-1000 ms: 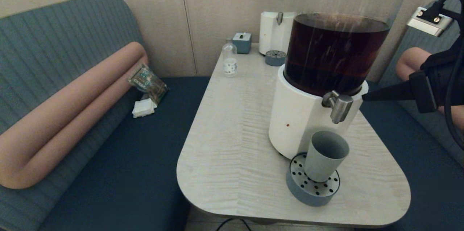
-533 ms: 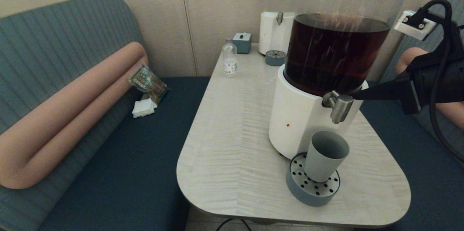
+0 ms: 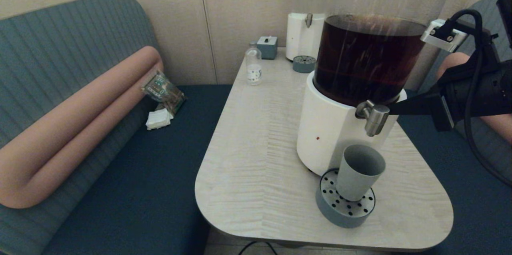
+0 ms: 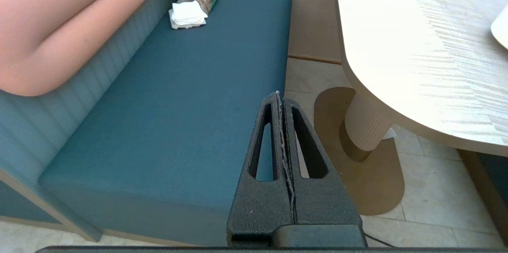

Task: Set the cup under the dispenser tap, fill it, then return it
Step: Turn on the faucet

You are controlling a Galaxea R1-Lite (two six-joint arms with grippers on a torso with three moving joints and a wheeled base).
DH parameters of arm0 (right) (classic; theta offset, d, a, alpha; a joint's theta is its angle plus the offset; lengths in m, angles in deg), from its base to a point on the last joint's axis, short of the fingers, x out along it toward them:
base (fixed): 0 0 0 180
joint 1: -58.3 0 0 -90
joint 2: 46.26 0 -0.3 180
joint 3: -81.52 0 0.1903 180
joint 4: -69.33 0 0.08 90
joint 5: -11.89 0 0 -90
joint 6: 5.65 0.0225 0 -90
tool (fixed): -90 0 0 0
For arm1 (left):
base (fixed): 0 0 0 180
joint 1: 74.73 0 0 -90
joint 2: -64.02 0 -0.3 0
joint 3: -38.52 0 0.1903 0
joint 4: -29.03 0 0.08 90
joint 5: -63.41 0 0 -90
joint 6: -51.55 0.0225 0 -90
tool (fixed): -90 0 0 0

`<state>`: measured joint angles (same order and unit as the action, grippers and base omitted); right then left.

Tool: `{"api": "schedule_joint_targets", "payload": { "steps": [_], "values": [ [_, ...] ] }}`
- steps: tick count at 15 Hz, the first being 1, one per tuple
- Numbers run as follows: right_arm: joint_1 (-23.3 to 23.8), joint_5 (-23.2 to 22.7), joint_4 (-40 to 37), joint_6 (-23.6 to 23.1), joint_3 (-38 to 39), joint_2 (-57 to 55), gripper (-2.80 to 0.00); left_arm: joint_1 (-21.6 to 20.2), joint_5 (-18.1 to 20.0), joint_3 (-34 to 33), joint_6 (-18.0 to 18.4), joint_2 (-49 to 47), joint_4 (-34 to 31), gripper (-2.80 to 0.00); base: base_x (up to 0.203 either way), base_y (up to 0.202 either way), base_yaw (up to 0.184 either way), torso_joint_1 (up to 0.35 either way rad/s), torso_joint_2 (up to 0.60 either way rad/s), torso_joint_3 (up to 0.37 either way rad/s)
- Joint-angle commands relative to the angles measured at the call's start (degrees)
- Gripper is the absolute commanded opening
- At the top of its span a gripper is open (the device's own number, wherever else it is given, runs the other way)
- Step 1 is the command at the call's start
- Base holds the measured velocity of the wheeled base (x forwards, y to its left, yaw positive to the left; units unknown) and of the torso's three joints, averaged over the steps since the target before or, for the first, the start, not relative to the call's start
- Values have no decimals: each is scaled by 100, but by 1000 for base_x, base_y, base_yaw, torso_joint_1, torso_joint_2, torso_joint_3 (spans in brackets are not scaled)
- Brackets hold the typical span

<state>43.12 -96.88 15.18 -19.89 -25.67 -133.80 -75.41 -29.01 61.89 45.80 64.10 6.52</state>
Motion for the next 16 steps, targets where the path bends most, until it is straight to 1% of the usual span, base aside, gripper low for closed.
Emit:
{"api": "schedule_joint_targets", "payload": {
  "steps": [1,3,5,11,13,16],
  "values": [
    [-81,-22,-16,-9,-3,0,-280,-2,-4,-9,-5,-8,3,-280,0,0,0,0,0,0],
    [-116,2,7,-109,-20,-51,-280,-2,-4,-9,-5,-8,3,-280,0,0,0,0,0,0],
    [-116,293,117,-141,-6,-85,-280,-2,-4,-9,-5,-8,3,-280,0,0,0,0,0,0],
    [-87,350,297,-123,6,-146,-280,-2,-4,-9,-5,-8,3,-280,0,0,0,0,0,0],
    [-90,468,441,-132,-1,-202,-280,-2,-4,-9,-5,-8,3,-280,0,0,0,0,0,0],
    [-89,510,546,-141,-38,-289,-280,-2,-4,-9,-5,-8,3,-280,0,0,0,0,0,0]
  ]
}}
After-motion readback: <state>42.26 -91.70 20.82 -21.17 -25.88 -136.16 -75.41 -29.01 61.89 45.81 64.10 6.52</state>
